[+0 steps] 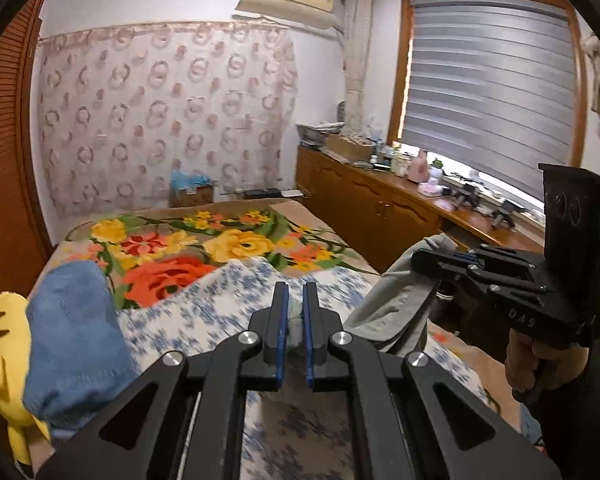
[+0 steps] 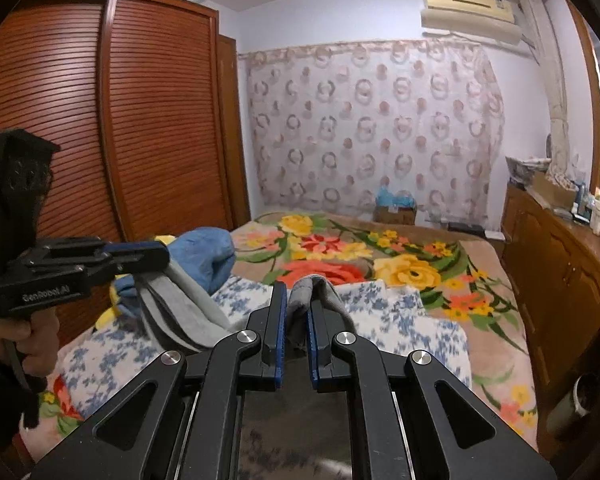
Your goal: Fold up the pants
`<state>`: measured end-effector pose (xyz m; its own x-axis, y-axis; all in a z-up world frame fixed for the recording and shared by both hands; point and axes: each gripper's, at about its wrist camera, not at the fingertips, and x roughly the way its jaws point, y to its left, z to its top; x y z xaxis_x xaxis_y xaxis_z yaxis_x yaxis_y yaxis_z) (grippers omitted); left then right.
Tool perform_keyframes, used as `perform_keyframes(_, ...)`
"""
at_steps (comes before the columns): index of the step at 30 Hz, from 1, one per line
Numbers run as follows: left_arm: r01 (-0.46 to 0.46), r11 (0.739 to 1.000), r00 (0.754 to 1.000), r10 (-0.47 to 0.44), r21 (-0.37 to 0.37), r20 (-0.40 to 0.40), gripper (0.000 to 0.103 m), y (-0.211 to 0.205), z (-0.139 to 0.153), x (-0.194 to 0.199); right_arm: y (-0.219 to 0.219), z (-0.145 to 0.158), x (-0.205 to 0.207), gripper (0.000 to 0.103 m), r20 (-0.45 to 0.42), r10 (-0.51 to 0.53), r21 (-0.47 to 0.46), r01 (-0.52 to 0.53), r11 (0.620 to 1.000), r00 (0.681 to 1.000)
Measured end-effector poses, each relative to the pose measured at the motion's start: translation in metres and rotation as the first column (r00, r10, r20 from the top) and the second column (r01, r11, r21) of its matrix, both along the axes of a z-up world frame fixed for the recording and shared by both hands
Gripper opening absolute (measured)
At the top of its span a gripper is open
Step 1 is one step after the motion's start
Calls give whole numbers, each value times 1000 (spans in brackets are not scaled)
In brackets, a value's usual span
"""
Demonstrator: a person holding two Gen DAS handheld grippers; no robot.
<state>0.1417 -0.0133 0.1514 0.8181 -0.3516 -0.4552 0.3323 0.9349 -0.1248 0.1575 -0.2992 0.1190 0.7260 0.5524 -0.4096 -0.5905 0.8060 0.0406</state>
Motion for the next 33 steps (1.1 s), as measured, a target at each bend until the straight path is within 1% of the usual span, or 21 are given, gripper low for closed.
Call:
perform_keyframes(4,-69,997,998,69,36,9,2,15,16,47,23,12,47,6,-6,-13,-8,13,1000,1000)
perform_keyframes(8,-148,987,989,146,63,35,2,28,37,78,40,35,78,6,38,-45,5,45,999,998)
perform_keyframes(10,-164,984,986,161,65,44,2,33,43,79,42,40,83,6,39,-47,26,46,999,998)
perform_keyframes(12,-165,983,985,161,76,58,2,34,40,70,42,37,82,6,22,-43,43,42,998,999)
perform_keyframes(15,-160,981,987,157,110,35,2,31,14,57,46,13,75,6,-13,-29,7,29,1000,1000)
perform_keyframes(17,-146,982,989,148,116,-13,2,32,-17,48,47,-10,68,6,-46,-15,-14,15,1000,999)
perform_keyframes(18,-142,983,989,146,117,-26,2,32,-26,46,46,-27,63,6,-71,-4,-24,3,1000,997)
perform_keyframes(21,-109,983,989,122,145,-87,2,26,-65,36,47,-66,54,6,-133,10,-69,-19,997,991)
perform_keyframes(23,-89,983,985,111,161,-129,2,22,-86,33,48,-87,50,6,-171,15,-99,-32,995,985)
perform_keyframes(26,-71,982,984,97,174,-147,2,14,-101,20,48,-102,41,6,-181,25,-123,-48,991,983)
perform_keyframes(33,-41,988,985,65,151,-159,2,11,-111,-16,42,-119,9,6,-199,58,-124,-84,989,978)
